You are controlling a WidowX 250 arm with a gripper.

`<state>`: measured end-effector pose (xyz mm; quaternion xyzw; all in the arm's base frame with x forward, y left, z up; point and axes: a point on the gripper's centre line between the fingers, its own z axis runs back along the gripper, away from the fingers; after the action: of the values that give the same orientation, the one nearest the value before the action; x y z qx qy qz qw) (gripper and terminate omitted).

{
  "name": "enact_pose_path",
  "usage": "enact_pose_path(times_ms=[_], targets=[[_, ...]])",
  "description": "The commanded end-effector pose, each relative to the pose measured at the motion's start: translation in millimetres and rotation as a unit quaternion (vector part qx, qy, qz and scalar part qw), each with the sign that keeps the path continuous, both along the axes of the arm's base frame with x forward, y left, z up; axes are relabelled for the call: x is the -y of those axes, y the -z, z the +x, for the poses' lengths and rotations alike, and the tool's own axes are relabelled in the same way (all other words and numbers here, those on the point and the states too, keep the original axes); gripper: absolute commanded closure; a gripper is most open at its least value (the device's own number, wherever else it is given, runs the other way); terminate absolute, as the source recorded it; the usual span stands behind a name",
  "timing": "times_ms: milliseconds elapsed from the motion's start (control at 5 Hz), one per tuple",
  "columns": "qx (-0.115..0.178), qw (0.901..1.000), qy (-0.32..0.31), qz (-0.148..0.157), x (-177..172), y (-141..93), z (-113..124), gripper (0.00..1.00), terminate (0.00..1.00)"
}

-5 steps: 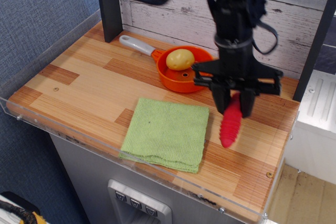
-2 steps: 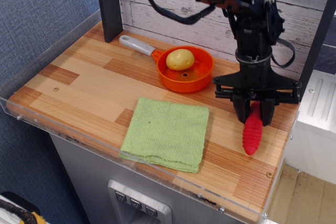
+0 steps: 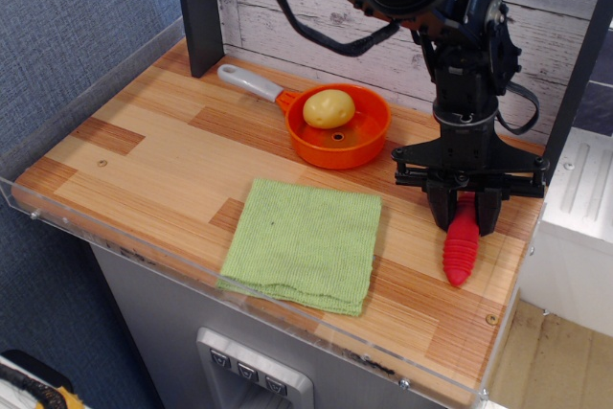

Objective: Move the red spoon from left side of the table near green cloth to right side edge of the table.

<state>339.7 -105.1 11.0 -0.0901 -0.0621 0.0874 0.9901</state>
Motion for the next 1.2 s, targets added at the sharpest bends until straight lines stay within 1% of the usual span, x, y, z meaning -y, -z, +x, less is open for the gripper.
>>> enact_pose_path(times_ms=[0,200,400,600,800,1000], targets=[[0.025,0.9994,0.019,-0.012,4,-16,6,1.00,0.00],[0.024,0.9993,0.022,-0.017,3,-24,7,0.00,0.00],[0.025,0.9993,0.025,-0.013,2,-33,7,0.00,0.00],[0.036,0.9990,0.027,-0.004,2,-49,5,0.00,0.00],[0.022,0.9977,0.058,0.028,-7,-70,-2,0.00,0.00],[0.002,0.9933,0.097,0.062,-28,-82,-15,0.00,0.00]])
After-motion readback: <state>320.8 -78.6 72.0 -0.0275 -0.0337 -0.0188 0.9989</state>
